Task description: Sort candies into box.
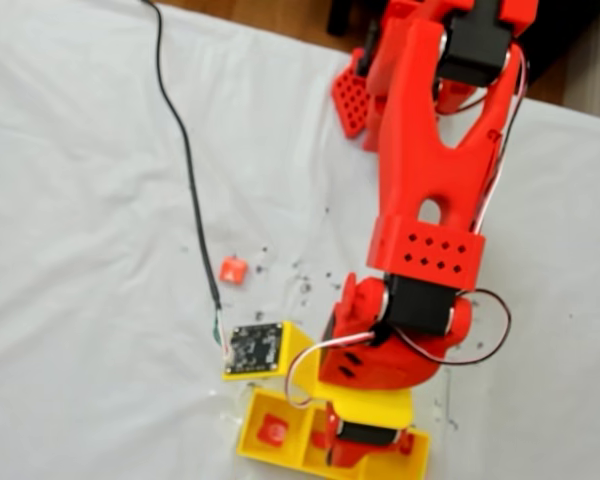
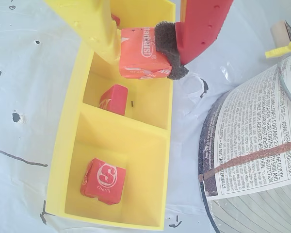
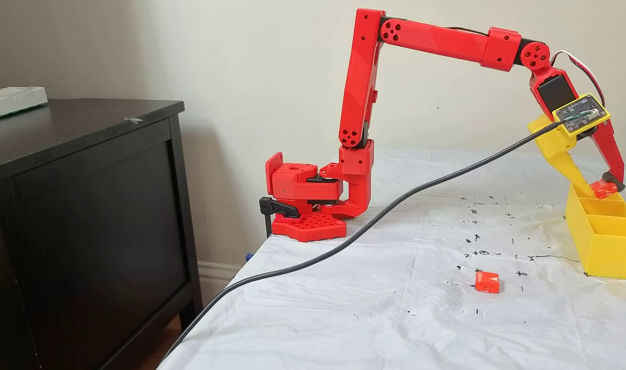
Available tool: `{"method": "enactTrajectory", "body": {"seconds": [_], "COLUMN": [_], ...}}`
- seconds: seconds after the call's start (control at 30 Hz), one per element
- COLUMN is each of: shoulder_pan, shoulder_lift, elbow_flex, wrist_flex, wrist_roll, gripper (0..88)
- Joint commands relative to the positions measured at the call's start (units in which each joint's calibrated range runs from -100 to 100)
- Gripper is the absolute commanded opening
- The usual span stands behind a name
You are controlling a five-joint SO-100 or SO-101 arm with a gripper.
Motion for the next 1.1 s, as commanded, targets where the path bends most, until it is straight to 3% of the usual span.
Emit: {"method": "enactTrajectory", "body": {"seconds": [0.0, 0.07, 0.23, 0.4, 0.77, 0.9, 1.07], "shoulder_pan": [-1.04, -0.95, -0.68, -0.59, -0.5, 0.13, 1.67], "shoulder_lift": [-2.33, -2.33, -2.33, -3.01, -5.47, -6.83, -9.54], "elbow_flex": [-3.79, -3.98, -4.52, -4.52, -4.25, -4.7, -6.34], "wrist_flex": [-0.69, -0.6, 0.3, 1.85, 2.92, 4.14, 8.24], "wrist_roll": [0.24, 0.15, -0.39, -0.93, -0.83, -1.12, -1.32], "gripper": [0.9, 4.2, 29.2, 41.5, 31.5, 4.8, 0.6]}}
